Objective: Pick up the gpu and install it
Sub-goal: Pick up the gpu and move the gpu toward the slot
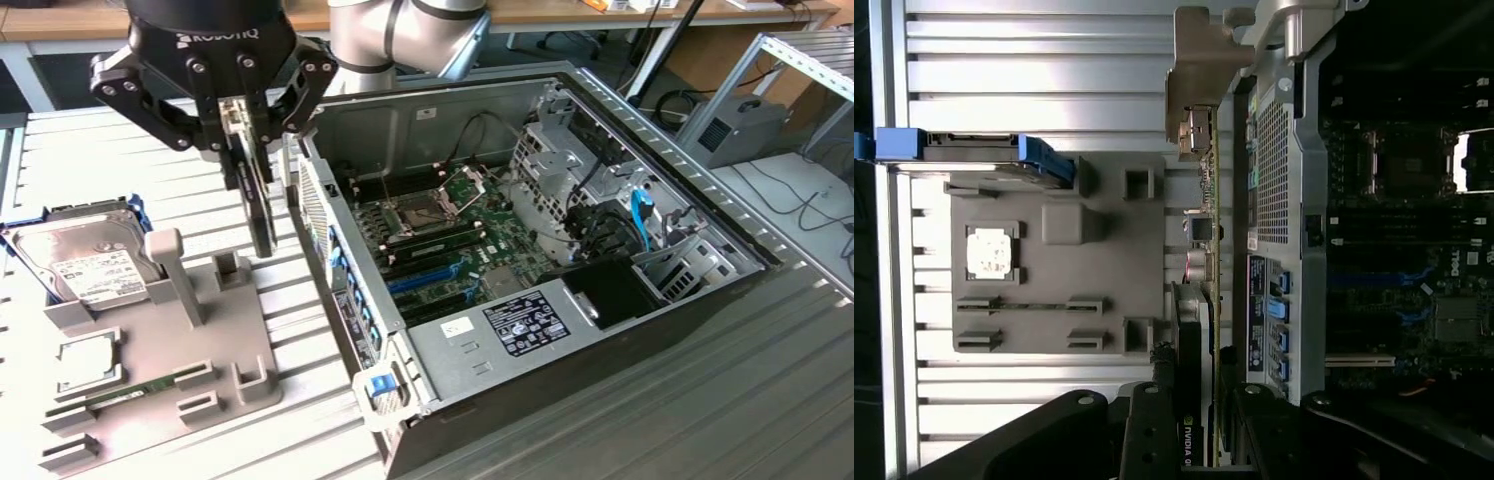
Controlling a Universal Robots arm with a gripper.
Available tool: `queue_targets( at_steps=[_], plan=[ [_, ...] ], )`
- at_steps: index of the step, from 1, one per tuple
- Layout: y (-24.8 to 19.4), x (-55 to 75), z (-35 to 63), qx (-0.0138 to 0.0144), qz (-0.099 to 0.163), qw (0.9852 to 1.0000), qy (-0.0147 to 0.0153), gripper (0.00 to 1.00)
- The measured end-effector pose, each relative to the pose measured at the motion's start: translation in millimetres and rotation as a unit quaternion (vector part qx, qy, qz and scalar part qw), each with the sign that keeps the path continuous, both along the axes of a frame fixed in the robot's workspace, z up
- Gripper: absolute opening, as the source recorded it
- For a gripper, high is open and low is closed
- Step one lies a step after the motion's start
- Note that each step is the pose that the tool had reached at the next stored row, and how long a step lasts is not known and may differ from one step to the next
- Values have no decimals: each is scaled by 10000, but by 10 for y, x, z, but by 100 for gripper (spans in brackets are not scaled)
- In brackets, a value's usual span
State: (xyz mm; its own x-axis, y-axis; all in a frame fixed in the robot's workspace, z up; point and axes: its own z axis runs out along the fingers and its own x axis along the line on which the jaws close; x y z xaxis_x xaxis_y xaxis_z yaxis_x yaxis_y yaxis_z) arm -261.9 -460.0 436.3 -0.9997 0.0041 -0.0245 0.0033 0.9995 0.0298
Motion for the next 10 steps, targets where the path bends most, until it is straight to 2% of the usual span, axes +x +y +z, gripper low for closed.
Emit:
queue_targets(
  at_steps=[10],
  plan=[
    [44,245,7,0,0,10000,0,27]
  ],
)
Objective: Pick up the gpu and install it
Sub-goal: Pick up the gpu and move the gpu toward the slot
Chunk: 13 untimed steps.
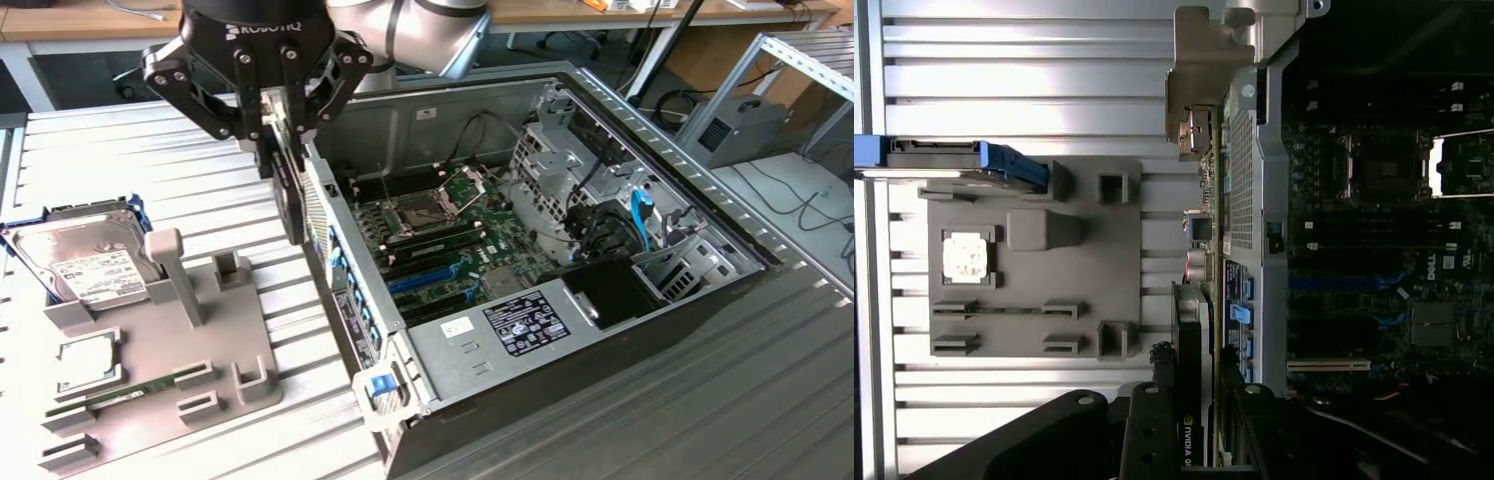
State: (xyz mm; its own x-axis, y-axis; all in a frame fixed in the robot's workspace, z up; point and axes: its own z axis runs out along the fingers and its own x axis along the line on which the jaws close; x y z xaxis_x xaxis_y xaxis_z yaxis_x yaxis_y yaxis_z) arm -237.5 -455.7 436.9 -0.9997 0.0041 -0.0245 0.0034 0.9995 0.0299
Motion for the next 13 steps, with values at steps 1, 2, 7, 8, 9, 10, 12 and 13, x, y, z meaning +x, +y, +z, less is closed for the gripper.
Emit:
queue_targets(
  at_steps=[1,2,7,8,9,10,12,13],
  plan=[
    [5,25,1,0,0,10000,0,27],
    [11,59,1,0,0,10000,0,27],
    [24,136,2,0,0,10000,0,27],
    [26,149,2,0,0,10000,0,27],
    [29,163,2,0,0,10000,0,27],
    [33,178,2,0,0,10000,0,27],
    [40,210,2,0,0,10000,0,27],
    [42,225,3,0,0,10000,0,27]
  ],
)
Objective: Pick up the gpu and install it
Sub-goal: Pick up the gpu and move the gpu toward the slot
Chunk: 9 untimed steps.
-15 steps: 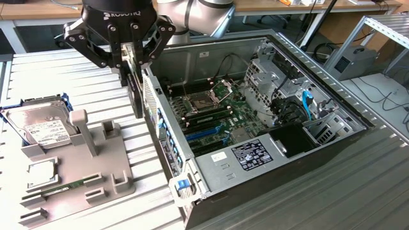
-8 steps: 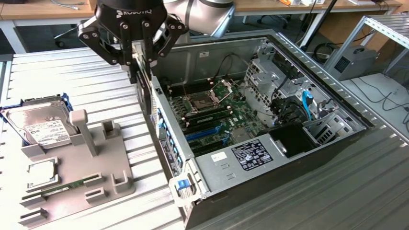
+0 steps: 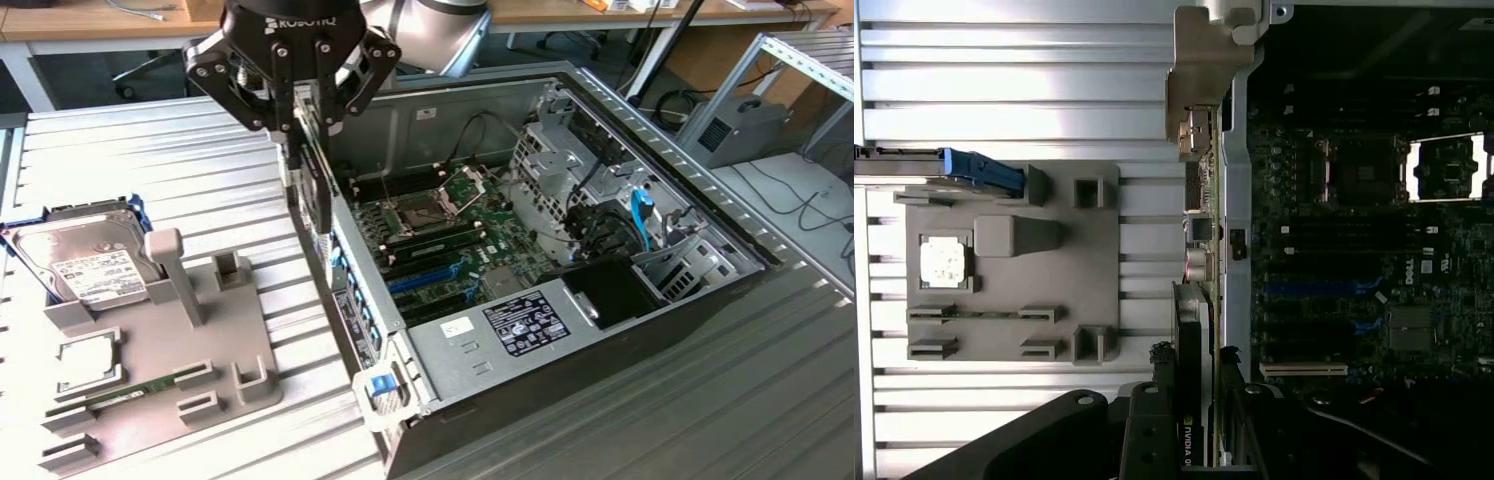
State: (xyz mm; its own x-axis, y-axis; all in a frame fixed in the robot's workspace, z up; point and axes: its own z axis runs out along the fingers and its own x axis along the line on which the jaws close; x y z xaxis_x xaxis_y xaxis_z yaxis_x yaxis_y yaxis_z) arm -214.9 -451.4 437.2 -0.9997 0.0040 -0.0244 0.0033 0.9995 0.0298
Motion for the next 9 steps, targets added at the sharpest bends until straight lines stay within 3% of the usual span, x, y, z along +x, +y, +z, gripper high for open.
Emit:
queue_targets(
  at_steps=[9],
  plan=[
    [26,168,0,0,0,10000,0,27]
  ],
)
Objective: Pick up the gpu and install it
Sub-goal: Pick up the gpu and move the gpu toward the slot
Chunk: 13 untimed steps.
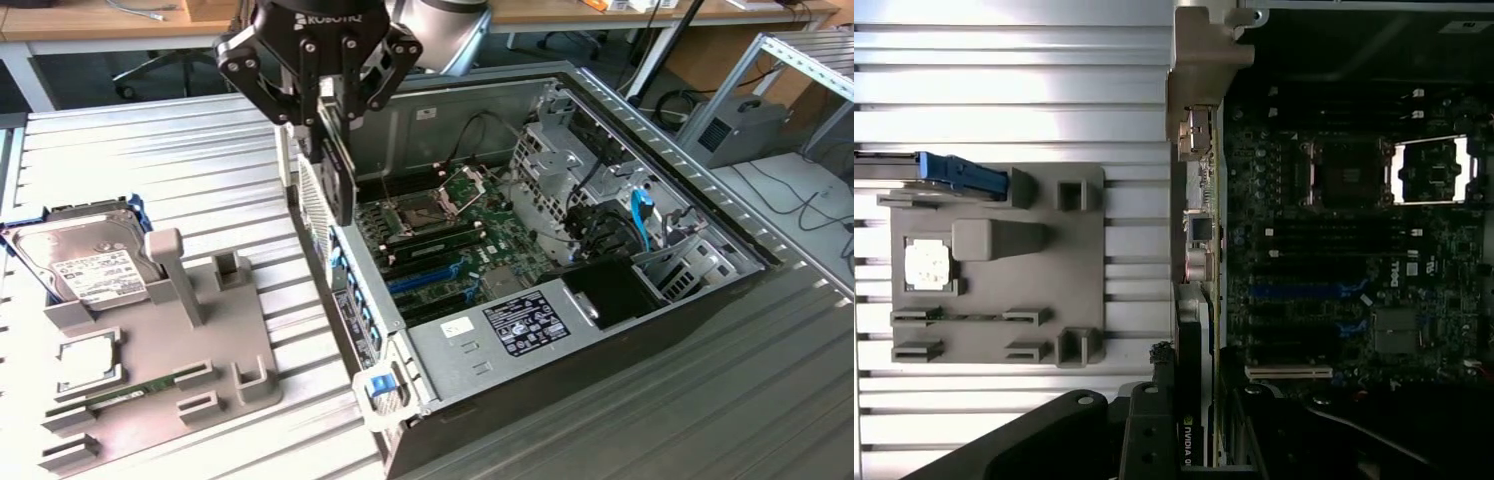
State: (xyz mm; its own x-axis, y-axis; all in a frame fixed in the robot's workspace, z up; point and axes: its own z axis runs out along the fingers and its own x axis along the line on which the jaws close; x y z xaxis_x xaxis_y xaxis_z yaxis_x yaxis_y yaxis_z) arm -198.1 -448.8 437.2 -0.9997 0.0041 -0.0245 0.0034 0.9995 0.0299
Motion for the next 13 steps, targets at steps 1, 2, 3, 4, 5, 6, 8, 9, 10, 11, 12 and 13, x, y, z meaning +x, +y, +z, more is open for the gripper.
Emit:
queue_targets(
  at_steps=[1,2,3,4,5,6,8,9,10,11,12,13],
  plan=[
    [3,27,0,0,0,10000,0,27],
    [5,51,0,0,0,10000,0,27],
    [9,91,0,0,0,10000,0,27],
    [15,143,0,0,0,10000,0,27],
    [19,180,0,0,0,10000,0,27],
    [22,203,1,0,0,10000,0,27],
    [26,249,0,0,0,10000,0,27],
    [29,271,0,0,0,10000,0,27],
    [32,296,0,0,0,10000,0,27],
    [34,321,0,0,1,10000,0,27],
    [37,347,0,0,0,10000,0,27],
    [39,370,0,0,0,10000,0,27]
  ],
)
